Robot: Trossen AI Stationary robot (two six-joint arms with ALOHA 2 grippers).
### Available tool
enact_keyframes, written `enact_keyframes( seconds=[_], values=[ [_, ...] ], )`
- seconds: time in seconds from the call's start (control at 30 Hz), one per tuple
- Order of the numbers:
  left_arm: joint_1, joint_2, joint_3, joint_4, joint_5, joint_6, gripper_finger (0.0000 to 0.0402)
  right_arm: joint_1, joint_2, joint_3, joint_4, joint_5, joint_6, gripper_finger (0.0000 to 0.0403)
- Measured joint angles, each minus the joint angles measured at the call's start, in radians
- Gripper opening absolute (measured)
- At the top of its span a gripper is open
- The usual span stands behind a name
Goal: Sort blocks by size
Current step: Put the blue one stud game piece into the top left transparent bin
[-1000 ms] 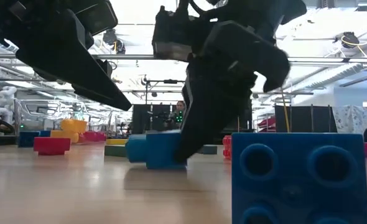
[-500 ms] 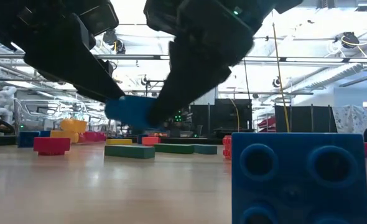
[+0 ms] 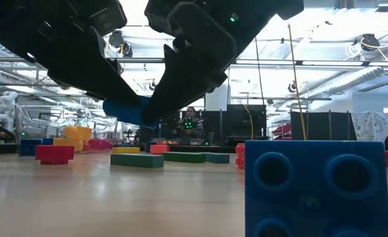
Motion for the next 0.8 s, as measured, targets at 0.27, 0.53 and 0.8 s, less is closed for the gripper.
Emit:
enact_keyframes(
  seconds=[0.27,0.53,0.8],
  values=[
    [0.032,-0.017,0.0,-0.03,0.021,0.01,0.0141,-0.028,-0.006,-0.002,-0.003,-0.014,-0.01,0.0127],
    [0.117,-0.23,0.001,-0.271,-0.076,-0.039,0.0142,-0.086,-0.072,0.004,-0.066,0.112,0.006,0.0129],
    [0.291,-0.507,0.0,-0.74,-0.302,-0.259,0.0145,-0.147,-0.08,0.001,-0.085,0.112,-0.04,0.0129]
  ],
)
